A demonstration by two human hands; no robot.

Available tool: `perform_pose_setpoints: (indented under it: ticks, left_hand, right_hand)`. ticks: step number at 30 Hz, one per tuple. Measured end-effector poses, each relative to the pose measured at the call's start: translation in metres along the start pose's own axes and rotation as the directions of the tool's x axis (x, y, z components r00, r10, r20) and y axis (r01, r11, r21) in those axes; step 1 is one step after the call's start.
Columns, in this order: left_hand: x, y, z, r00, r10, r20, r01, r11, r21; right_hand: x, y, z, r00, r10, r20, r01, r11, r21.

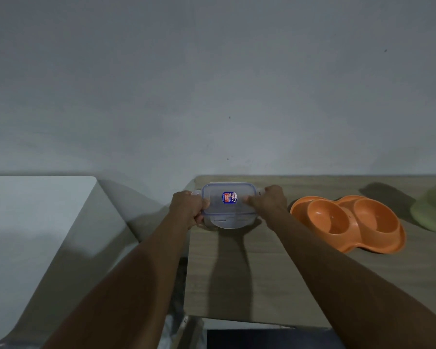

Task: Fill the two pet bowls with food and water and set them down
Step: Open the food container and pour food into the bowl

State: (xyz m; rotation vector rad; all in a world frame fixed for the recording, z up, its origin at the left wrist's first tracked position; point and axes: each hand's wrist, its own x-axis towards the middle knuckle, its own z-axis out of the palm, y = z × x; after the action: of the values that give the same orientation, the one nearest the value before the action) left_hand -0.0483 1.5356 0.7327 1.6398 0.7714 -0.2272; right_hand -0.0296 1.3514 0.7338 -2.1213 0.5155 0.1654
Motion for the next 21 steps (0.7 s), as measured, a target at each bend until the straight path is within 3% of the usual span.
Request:
perform_pose_setpoints:
  ticks: [5,9,15,21]
  left_hand:
    - [-0.013,0.011,0.003,0.973,0.096,-0.209,-0.027,0.950,0.311]
    - [-0.029,0.021,0.001,0.965,0.141,-0.222,-0.066,0.947,0.314]
    - [-0.056,0.020,-0.007,0.981,0.138,-0.136,-0.116,0.981,0.158]
    - [-0.105,-0.012,-0.021,0.990,-0.110,0.089,0.093,0.979,0.182]
  right_hand:
    - [-0.002,-0.008,-0.005,0.999,-0.011,-0.037,0.008,0.997,-0.071]
    - [-0.002,-0.012,-0.025,0.998,-0.051,-0.048,0.050,0.998,-0.031]
    - [-0.024,-0.013,-0.065,0.995,-0.033,0.096,0.030,0.999,0.029]
    - [-0.057,0.022,-0.086,0.936,0.051,0.348,-0.044,0.999,-0.029]
